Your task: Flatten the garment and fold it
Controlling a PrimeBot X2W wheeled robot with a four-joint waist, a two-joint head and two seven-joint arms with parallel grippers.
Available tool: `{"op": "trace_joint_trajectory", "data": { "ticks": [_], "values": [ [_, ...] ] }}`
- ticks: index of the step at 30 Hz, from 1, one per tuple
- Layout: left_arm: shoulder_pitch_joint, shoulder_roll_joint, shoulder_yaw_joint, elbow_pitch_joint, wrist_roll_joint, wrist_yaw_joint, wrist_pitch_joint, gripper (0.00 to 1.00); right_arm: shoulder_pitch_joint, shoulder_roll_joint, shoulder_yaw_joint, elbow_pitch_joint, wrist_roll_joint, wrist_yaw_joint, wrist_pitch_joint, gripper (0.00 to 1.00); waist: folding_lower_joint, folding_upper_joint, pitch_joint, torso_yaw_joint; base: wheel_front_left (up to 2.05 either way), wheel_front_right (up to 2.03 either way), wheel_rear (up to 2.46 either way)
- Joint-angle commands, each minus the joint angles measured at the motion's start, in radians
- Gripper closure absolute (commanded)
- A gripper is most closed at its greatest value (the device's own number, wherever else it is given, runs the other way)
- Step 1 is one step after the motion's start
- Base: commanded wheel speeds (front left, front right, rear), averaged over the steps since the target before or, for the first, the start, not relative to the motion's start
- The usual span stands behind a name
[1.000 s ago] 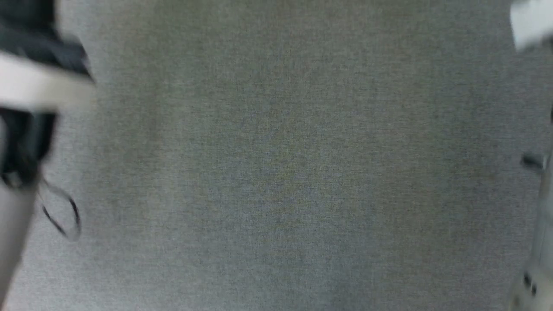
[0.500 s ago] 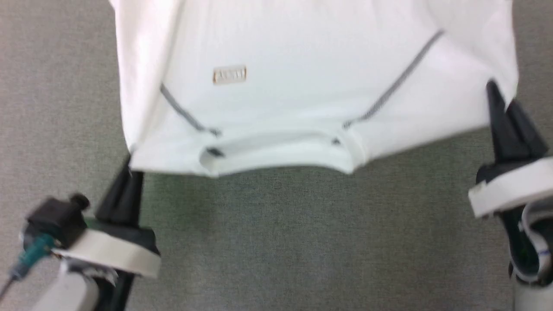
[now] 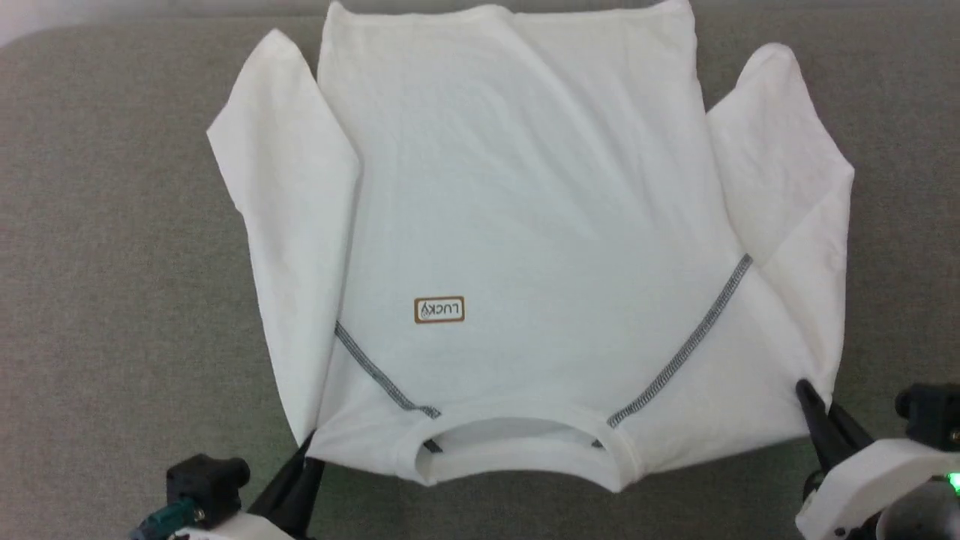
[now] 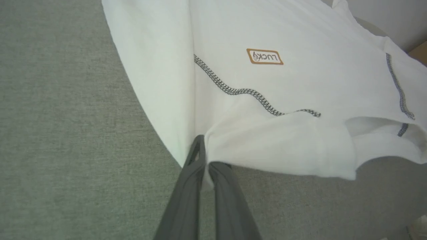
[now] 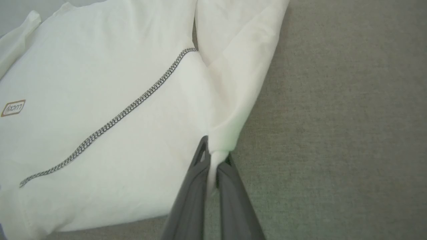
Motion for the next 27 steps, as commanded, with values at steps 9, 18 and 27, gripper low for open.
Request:
{"op": "trace_joint_trajectory", "data": {
  "ticks": [9, 18, 27],
  "values": [
    [0.107, -0.003, -0.064, 0.027, -0.038, 0.003, 0.068, 1.0, 0.149, -0.001, -0.027, 0.035, 0.054, -0.002, 0.085, 1.0, 0.0002, 0.0, -0.142, -0.013, 0.0, 0.0, 0.0],
    [0.123, -0.013, -0.073, 0.047, -0.046, 0.0, 0.058, 1.0, 0.192, -0.001, -0.04, 0.049, 0.064, -0.002, 0.085, 1.0, 0.0002, 0.0, -0.179, -0.01, 0.0, 0.0, 0.0],
    [0.043, -0.071, -0.115, 0.2, -0.049, -0.071, 0.06, 1.0, 0.132, -0.001, -0.007, 0.173, 0.058, -0.002, 0.035, 1.0, 0.0002, 0.0, -0.196, 0.003, 0.0, 0.0, 0.0]
  ]
}}
